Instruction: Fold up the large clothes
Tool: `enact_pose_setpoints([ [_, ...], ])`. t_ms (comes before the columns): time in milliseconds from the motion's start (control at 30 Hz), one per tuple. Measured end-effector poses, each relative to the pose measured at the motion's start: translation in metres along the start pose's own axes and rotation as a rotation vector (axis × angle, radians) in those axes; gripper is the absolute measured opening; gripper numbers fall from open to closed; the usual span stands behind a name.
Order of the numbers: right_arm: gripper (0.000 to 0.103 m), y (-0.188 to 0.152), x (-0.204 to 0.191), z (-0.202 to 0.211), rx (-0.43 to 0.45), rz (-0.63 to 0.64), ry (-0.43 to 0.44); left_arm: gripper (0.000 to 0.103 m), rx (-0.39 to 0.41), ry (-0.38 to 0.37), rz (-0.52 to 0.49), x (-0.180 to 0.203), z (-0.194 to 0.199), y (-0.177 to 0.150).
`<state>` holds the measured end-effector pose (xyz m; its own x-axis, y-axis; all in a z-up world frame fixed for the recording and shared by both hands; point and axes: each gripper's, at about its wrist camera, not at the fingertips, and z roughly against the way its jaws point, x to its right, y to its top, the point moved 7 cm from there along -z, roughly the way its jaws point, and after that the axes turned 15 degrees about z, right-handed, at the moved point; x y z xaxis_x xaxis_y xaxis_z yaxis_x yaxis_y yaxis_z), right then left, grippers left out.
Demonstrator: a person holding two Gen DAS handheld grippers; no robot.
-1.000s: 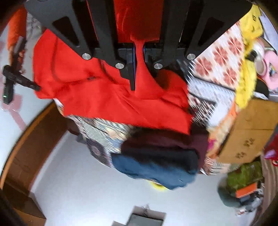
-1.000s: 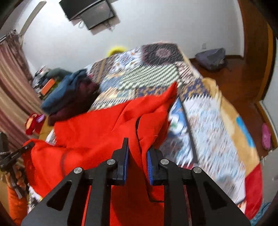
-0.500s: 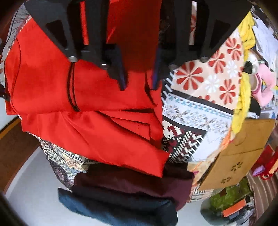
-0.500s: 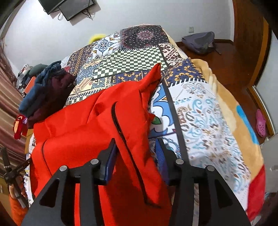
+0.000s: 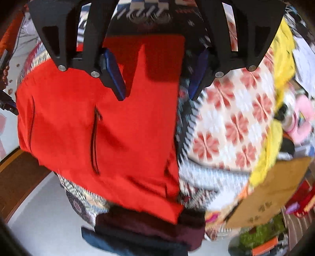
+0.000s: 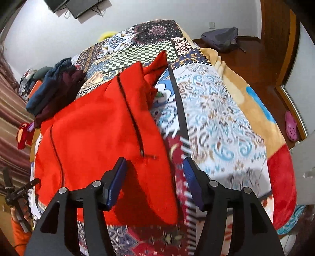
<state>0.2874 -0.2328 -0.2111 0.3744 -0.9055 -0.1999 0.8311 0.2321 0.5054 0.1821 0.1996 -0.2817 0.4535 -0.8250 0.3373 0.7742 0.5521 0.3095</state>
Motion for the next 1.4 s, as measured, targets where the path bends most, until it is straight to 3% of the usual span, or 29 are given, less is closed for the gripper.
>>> enact_pose_setpoints([
  [67, 0.058, -0.006, -0.004, 0.001, 0.001, 0.002, 0.006, 0.065, -0.041, -0.021, 0.011, -0.002, -0.007, -0.015],
  [267, 0.061, -0.013, -0.01, -0.004, 0.04, -0.009, -0.001, 0.062, 0.003, -0.013, 0.014, 0.002, -0.001, -0.027],
  [300, 0.059, -0.012, -0.011, -0.003, 0.045, -0.014, -0.005, 0.058, 0.005, -0.015, 0.006, 0.003, -0.001, -0.026],
  [367, 0.052, -0.009, -0.014, -0.001, 0.059, 0.003, -0.024, 0.035, 0.012, -0.01, -0.02, 0.01, 0.0, -0.027],
  [467, 0.023, -0.005, -0.023, 0.006, 0.077, 0.06, -0.034, 0.01, 0.03, -0.029, -0.059, 0.024, 0.006, -0.022],
  [500, 0.016, -0.002, -0.027, 0.009, 0.08, 0.075, -0.013, 0.009, 0.035, -0.04, -0.065, 0.026, 0.009, -0.021],
  [567, 0.015, 0.007, -0.034, 0.014, 0.09, 0.089, 0.045, 0.006, 0.038, -0.068, -0.074, 0.034, 0.015, -0.017],
  [700, 0.015, 0.037, -0.044, 0.023, 0.149, 0.107, 0.081, 0.005, 0.085, -0.148, -0.079, 0.054, 0.037, -0.001],
  [800, 0.014, 0.068, -0.047, 0.025, 0.188, 0.111, 0.093, 0.004, 0.137, -0.211, -0.069, 0.068, 0.057, 0.028],
  [933, 0.014, 0.134, -0.045, 0.022, 0.25, 0.131, 0.052, 0.003, 0.193, -0.277, -0.051, 0.082, 0.076, 0.084],
  [1000, 0.014, 0.162, -0.044, 0.022, 0.279, 0.13, 0.032, 0.003, 0.237, -0.28, -0.039, 0.088, 0.083, 0.121],
  [1067, 0.016, 0.193, -0.04, 0.024, 0.32, 0.111, -0.031, 0.003, 0.306, -0.235, 0.011, 0.087, 0.09, 0.163],
  [1133, 0.031, 0.208, -0.036, 0.026, 0.34, 0.075, -0.073, 0.005, 0.366, -0.194, 0.079, 0.082, 0.093, 0.201],
  [1200, 0.047, 0.214, -0.033, 0.031, 0.373, 0.038, -0.091, 0.026, 0.386, -0.168, 0.115, 0.077, 0.093, 0.222],
  [1233, 0.057, 0.213, -0.033, 0.032, 0.383, 0.036, -0.085, 0.045, 0.381, -0.167, 0.118, 0.075, 0.092, 0.228],
  [1267, 0.06, 0.209, -0.033, 0.032, 0.385, 0.041, -0.081, 0.056, 0.386, -0.166, 0.128, 0.073, 0.092, 0.23],
  [1400, 0.065, 0.192, -0.028, 0.013, 0.303, 0.061, -0.086, 0.062, 0.373, -0.127, 0.109, 0.065, 0.078, 0.218],
])
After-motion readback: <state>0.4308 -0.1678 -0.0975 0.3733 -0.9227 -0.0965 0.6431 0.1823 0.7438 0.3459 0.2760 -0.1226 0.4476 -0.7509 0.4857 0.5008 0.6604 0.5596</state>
